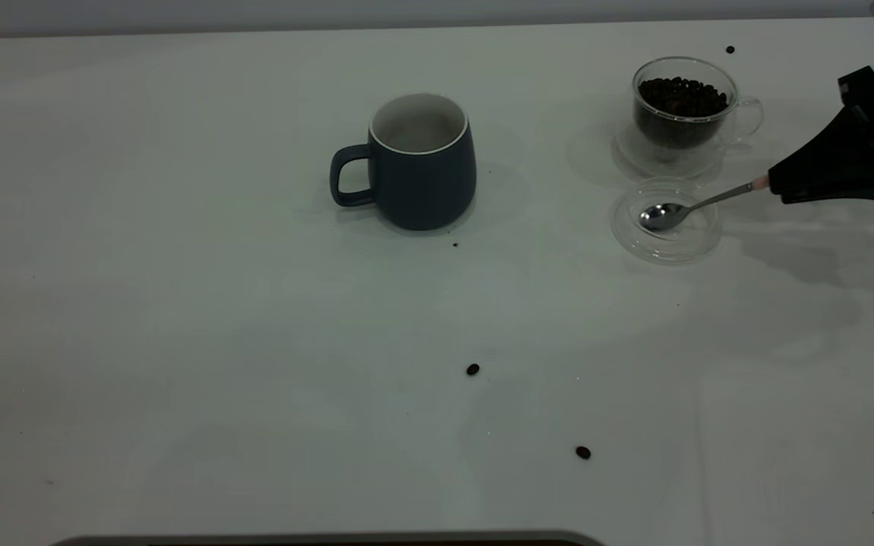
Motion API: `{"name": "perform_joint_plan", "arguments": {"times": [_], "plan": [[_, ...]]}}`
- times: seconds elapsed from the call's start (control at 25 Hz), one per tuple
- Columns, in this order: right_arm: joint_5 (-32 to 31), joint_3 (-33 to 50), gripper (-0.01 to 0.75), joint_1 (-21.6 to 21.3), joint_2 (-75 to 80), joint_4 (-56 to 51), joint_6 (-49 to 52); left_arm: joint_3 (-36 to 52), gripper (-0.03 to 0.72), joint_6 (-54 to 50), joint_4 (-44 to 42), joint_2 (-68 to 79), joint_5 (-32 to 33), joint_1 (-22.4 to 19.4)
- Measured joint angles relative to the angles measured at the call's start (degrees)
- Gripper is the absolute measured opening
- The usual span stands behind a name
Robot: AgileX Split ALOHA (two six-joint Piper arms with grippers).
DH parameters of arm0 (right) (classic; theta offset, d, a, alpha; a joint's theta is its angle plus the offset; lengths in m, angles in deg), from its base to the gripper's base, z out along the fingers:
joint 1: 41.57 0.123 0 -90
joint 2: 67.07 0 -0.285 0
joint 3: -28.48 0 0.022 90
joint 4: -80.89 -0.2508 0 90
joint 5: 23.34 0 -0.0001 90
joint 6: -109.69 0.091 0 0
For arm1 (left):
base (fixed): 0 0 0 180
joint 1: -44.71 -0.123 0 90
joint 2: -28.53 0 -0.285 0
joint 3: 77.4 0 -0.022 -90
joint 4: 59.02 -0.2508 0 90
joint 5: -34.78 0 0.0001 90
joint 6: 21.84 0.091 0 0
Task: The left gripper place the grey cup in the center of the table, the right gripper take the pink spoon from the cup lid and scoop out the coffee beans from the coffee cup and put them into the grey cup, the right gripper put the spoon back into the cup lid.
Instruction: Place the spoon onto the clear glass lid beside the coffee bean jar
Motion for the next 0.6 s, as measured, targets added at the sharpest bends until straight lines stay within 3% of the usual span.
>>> {"name": "perform_joint_plan", "arguments": {"times": [0.36,0.6], "plan": [[-1.42,-0.06,0.106,0.00,3.31,-2.77,-3.62,0.00,0.567,-0.06,0.00,0.00,0.00,0.00],[0.63,-0.12,0.222,0.00,4.24,-2.78,-5.18,0.00,0.567,-0.06,0.00,0.00,0.00,0.00]]}}
